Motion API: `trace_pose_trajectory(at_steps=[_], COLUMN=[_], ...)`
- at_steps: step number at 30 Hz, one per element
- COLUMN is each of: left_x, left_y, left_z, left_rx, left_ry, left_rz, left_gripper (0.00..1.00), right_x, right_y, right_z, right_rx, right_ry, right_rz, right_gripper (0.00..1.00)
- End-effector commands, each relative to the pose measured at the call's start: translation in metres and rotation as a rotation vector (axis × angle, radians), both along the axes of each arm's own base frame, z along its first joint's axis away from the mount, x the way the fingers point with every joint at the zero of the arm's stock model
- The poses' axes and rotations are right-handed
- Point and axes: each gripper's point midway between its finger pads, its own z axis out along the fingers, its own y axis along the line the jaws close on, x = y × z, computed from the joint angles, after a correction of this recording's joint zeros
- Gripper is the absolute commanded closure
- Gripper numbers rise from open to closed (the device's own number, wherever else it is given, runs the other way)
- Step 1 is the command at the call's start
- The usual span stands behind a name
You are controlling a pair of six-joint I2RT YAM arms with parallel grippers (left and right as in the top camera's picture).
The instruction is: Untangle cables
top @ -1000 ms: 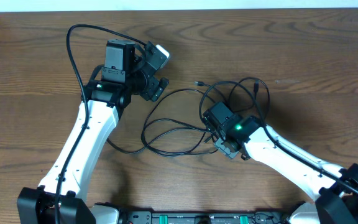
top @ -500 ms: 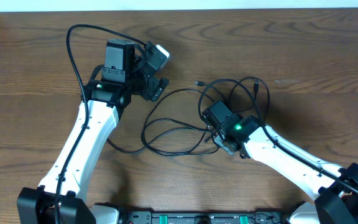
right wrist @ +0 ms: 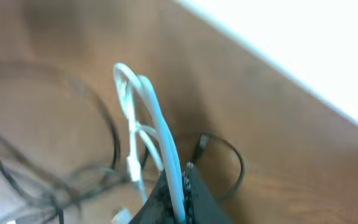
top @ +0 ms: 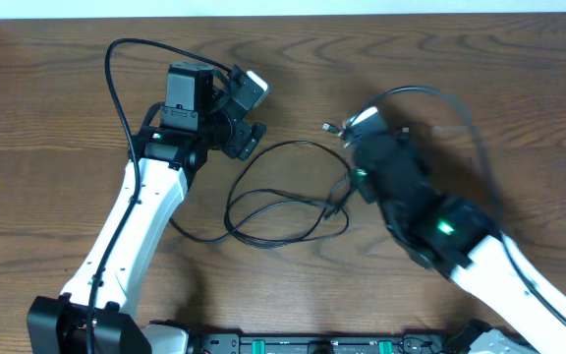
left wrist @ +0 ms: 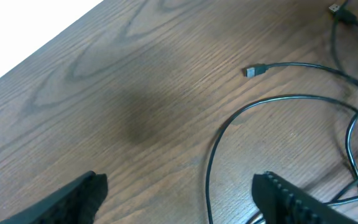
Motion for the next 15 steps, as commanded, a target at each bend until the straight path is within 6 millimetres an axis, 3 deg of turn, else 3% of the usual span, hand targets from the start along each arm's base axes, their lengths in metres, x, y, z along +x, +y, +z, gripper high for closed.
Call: trace_pose_trajectory(at_steps=[1, 5, 9, 12, 15], left_x=[0.001, -0.001, -0.004, -0.010, -0.021], left_y=[0.002, 0.001, -0.005, -0.020, -0.044], left_z=[-0.002, -0.004, -0.005, -0.004, 0.000], left_rx=[0.003, 0.005, 0.006, -0.016, -0.082], left_ry=[0.007, 0.017, 0.021, 0.028, 0.044], left_rz=[0.006, 0.004, -0.013, -0.057, -0.145], left_gripper=[0.30, 0.46, 0.48, 0.49, 0.65], right_x=[-0.002, -0.007, -0.007, -0.008, -0.011], right_y=[-0.010, -0.014, -0.018, -0.028, -0.033], right_z=[0.034, 0.056, 0.085, 0.113, 0.132], right_rx=[0.069, 0.120, 0.190, 0.249, 0.289], right_ry=[-0.095, -0.156, -0.248, -0.345, -0.405], right_rz=[-0.041, -0.040, -0.058, -0.100, -0.111], right_gripper=[0.99, 0.99, 0.99, 0.99, 0.99])
